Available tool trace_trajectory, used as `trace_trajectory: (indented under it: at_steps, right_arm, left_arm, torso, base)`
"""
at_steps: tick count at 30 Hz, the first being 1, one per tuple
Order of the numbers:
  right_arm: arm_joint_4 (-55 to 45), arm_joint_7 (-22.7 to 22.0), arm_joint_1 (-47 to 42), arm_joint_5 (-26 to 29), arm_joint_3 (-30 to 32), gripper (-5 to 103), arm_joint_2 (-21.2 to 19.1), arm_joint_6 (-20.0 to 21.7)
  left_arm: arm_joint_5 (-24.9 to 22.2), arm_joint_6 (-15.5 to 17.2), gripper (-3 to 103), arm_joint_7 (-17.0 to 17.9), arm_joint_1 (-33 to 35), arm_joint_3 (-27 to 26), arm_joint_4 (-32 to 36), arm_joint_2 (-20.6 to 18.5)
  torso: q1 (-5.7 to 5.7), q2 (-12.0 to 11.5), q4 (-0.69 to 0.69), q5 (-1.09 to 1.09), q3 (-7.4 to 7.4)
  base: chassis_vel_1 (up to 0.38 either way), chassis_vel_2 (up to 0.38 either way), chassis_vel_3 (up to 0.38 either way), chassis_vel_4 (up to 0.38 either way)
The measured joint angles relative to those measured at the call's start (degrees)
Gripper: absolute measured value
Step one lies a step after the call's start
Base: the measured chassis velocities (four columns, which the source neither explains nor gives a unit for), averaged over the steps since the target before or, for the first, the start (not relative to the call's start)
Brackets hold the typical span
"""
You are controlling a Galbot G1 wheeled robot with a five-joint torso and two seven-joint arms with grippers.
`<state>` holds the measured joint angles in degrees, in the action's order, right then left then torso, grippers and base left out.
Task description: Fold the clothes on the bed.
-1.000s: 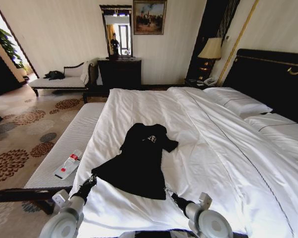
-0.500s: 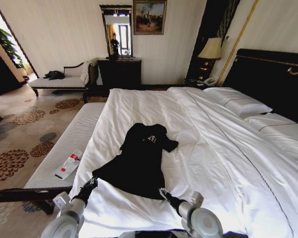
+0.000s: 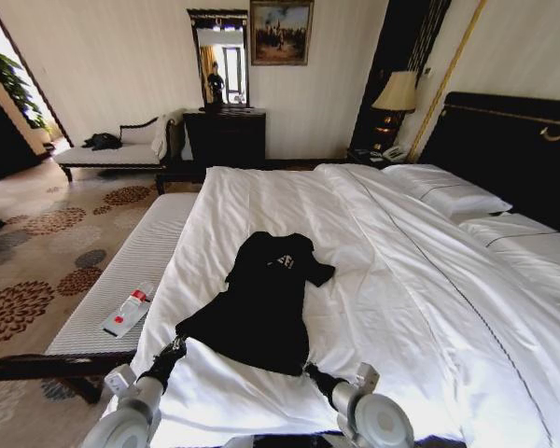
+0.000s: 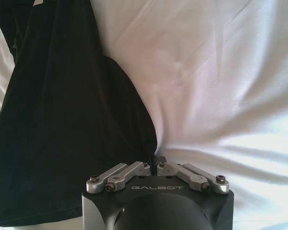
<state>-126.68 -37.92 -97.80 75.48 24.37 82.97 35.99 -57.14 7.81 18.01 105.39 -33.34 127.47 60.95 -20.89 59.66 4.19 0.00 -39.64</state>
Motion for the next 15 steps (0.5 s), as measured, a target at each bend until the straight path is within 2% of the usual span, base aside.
trace_trajectory:
  at_steps: [11, 15]
  right_arm:
    - [-1.26, -0.36, -0.76, -0.15, 0.81, 0, -0.25, -0.23]
    - [-4.29, -1.09, -2.49, -0.02, 2.82, 0, -1.08, -0.25]
  left_arm:
    - [1.78, -0.3, 0, -0.07, 1.07, 1.15, 0.6, 0.16]
    - [3.49, -0.63, 0, -0.03, 3.51, 1.44, 2.68, -0.04]
  torso:
    - [0.0, 0.0, 0.0, 0.0, 0.0]
    - [0.0, 0.0, 0.0, 0.0, 0.0]
  base:
    - [0.0, 0.0, 0.0, 0.0]
    - [0.0, 0.0, 0.0, 0.0]
